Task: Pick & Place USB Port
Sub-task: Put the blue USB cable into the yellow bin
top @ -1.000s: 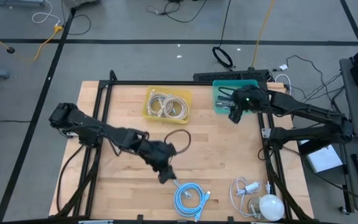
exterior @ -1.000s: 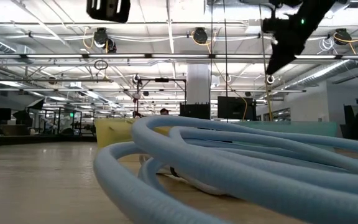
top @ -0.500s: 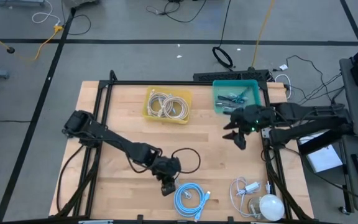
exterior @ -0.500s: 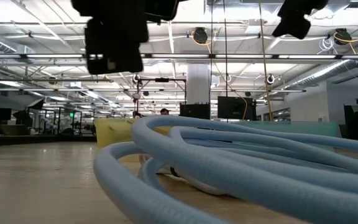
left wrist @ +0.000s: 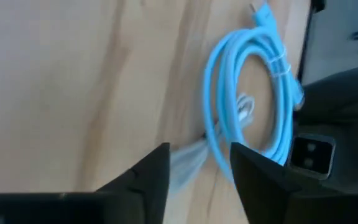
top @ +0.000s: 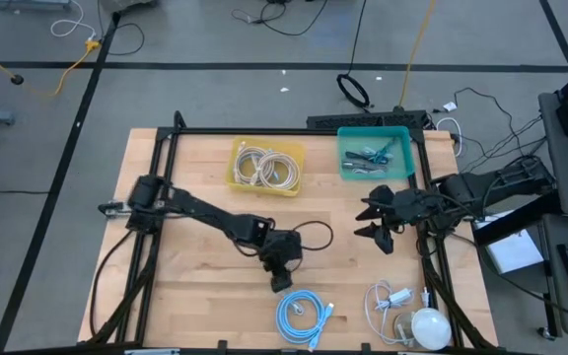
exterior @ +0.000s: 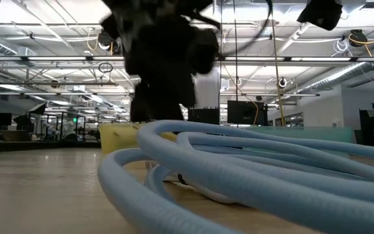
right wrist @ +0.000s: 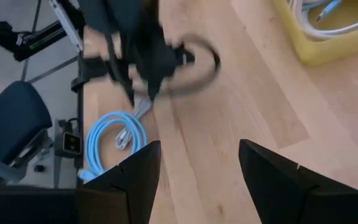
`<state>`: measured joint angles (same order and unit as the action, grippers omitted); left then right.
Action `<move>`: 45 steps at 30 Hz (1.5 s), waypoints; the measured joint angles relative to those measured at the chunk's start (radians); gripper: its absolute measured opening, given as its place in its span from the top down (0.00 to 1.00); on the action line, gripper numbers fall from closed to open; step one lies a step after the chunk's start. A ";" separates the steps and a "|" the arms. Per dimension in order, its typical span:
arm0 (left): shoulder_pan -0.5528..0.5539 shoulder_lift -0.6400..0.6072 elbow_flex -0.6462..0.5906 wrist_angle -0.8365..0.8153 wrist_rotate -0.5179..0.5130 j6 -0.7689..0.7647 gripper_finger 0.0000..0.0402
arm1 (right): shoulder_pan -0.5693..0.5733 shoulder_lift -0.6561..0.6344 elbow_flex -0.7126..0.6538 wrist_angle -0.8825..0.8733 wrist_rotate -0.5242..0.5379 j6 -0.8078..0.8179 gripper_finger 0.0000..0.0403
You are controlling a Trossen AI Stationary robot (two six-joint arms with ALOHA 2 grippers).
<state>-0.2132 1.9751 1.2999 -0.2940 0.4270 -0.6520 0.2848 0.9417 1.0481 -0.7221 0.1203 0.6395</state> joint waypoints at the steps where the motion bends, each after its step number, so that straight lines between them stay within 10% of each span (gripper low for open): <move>1: 0.001 0.030 0.000 0.046 0.032 -0.020 0.54 | 0.004 0.001 0.000 0.004 0.007 0.008 0.48; 8: -0.021 0.141 0.000 0.276 0.088 -0.150 0.41 | 0.032 0.002 0.000 0.010 0.011 0.041 0.48; 24: -0.050 0.146 0.000 0.422 0.136 -0.259 0.45 | 0.034 0.002 0.000 0.006 0.044 0.034 0.48; 45: -0.050 0.146 0.000 0.379 0.067 -0.230 0.45 | 0.034 0.043 0.000 0.007 0.029 0.049 0.48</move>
<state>-0.2633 2.1212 1.2999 0.0851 0.4935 -0.8818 0.3187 0.9849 1.0481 -0.7155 0.1493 0.6884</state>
